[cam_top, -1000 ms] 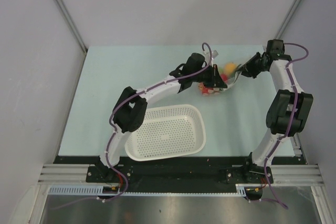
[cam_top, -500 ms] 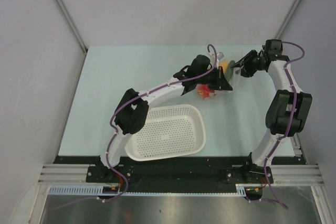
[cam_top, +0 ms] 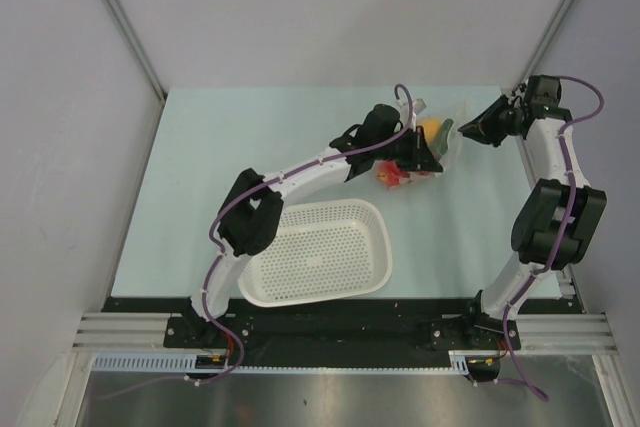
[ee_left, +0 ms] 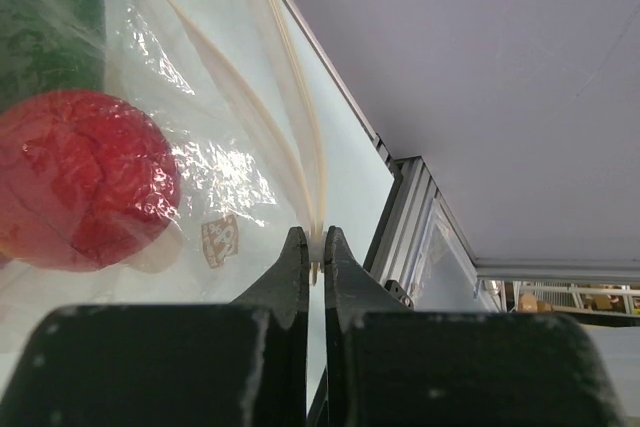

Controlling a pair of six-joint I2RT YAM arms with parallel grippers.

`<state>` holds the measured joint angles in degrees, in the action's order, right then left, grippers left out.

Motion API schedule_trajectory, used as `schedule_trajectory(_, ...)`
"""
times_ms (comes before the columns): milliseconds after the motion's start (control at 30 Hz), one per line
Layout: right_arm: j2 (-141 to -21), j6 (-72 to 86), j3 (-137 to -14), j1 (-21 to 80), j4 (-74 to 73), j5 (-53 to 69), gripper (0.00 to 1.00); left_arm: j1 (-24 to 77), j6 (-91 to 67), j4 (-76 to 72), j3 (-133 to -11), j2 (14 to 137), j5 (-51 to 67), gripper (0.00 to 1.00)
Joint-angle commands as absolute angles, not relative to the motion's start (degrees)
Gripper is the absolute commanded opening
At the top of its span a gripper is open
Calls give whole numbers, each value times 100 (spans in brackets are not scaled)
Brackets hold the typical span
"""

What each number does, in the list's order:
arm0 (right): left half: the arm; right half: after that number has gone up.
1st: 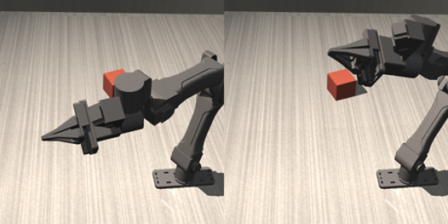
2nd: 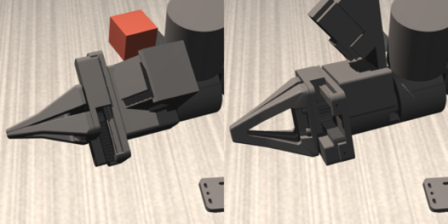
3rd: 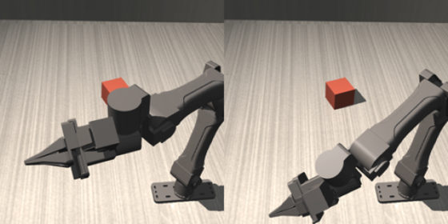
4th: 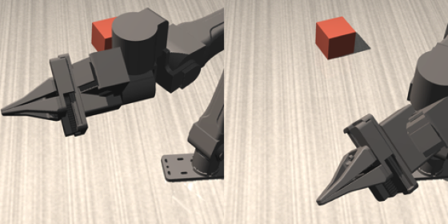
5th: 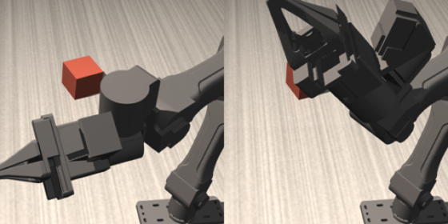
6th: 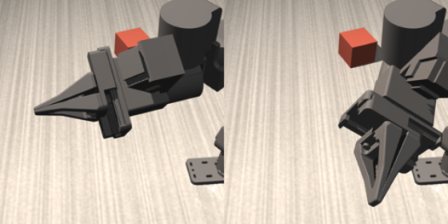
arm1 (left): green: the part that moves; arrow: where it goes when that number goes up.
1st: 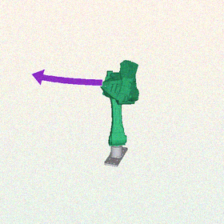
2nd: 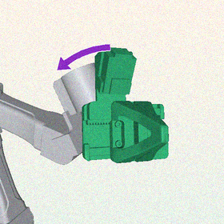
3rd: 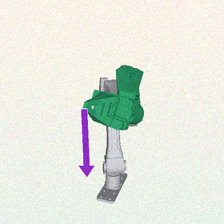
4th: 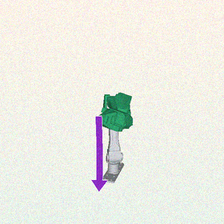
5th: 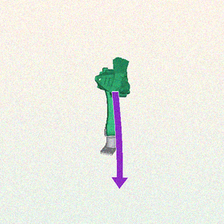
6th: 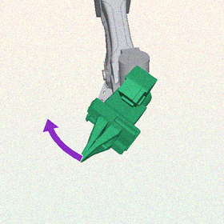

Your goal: Open the zip-top bag and remove the fake food

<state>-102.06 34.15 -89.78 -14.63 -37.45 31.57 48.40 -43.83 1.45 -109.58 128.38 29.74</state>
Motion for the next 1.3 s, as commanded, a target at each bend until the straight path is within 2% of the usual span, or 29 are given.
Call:
schedule_trajectory(0,-10213,3164,-8956,-1363,-3683,3357,7,4808,-4500,26,-11241,12691,3120,0)
schedule_trajectory(67,-10301,3085,-9000,-1301,-3648,3427,0,4808,-4483,35,-11311,12674,3112,5)
schedule_trajectory(133,-10318,2998,-9122,-1266,-3621,3454,0,4808,-4500,87,-11399,12674,3076,15)
schedule_trajectory(167,-10310,2867,-9210,-1222,-3621,3480,0,4790,-4517,157,-11460,12691,3033,23)
schedule_trajectory(200,-10310,2822,-9307,-1204,-3726,3463,0,4781,-4535,341,-11522,12691,2963,39)
schedule_trajectory(333,-10257,2593,-10009,-1187,-4033,3244,0,4694,-4903,545,-11750,12683,2629,52)
schedule_trajectory(367,-10283,2541,-10394,-1204,-4269,3121,0,4641,-4974,562,-11786,12683,2593,61)
schedule_trajectory(633,-10389,2285,-11470,-1275,-4702,3524,0,4386,-5212,659,-12129,12464,2207,56)
schedule_trajectory(733,-10511,2268,-11277,-1117,-4579,3761,0,4281,-5203,642,-12129,12366,2004,56)
schedule_trajectory(867,-10364,2416,-10279,-853,-3975,3726,0,4184,-5273,878,-12147,12541,1951,63)
schedule_trajectory(933,-10301,2749,-9898,-835,-3422,3928,0,4157,-5308,992,-12199,12760,2100,64)
schedule_trajectory(1033,-10406,2839,-9879,-835,-3515,4059,0,4131,-5423,1265,-12226,12937,2346,63)
schedule_trajectory(1100,-10459,2883,-9896,-887,-3533,4183,0,4105,-5362,1204,-12199,13043,2347,60)
schedule_trajectory(1200,-10433,3041,-9888,-1028,-3595,4341,0,3938,-5396,1309,-12155,13096,2294,49)
schedule_trajectory(1267,-10406,3067,-9975,-1124,-3594,4368,0,3902,-5405,1319,-11972,12965,2207,47)
